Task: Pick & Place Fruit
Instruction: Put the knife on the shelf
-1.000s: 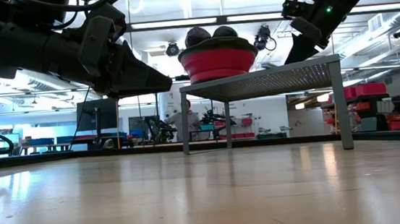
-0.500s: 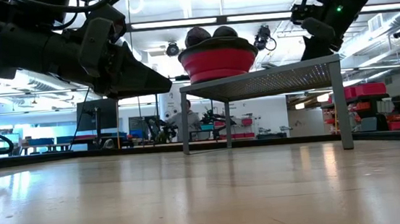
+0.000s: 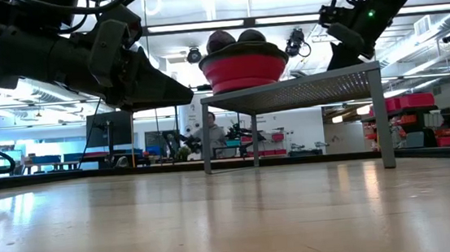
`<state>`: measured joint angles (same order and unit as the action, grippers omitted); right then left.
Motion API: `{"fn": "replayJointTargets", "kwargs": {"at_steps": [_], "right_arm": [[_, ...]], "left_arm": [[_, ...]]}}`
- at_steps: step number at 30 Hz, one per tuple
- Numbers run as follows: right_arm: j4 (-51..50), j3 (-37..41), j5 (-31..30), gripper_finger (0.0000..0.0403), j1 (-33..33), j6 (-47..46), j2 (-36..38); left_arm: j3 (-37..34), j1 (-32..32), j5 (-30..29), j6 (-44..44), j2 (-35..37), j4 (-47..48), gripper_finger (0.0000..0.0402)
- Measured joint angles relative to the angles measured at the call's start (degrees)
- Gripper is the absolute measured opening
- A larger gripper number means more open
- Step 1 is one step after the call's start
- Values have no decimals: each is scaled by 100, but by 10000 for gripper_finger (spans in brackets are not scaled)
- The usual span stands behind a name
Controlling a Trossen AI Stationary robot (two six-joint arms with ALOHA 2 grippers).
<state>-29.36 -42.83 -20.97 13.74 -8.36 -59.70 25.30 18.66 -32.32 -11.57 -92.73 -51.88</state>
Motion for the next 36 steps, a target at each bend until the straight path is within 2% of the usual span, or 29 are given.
{"fn": "replayJointTargets", "kwargs": {"at_steps": [36], "right_arm": [[173, 7, 167, 5, 214, 69, -74]], "left_arm": [[0, 2, -2, -4, 0, 15, 113]]}}
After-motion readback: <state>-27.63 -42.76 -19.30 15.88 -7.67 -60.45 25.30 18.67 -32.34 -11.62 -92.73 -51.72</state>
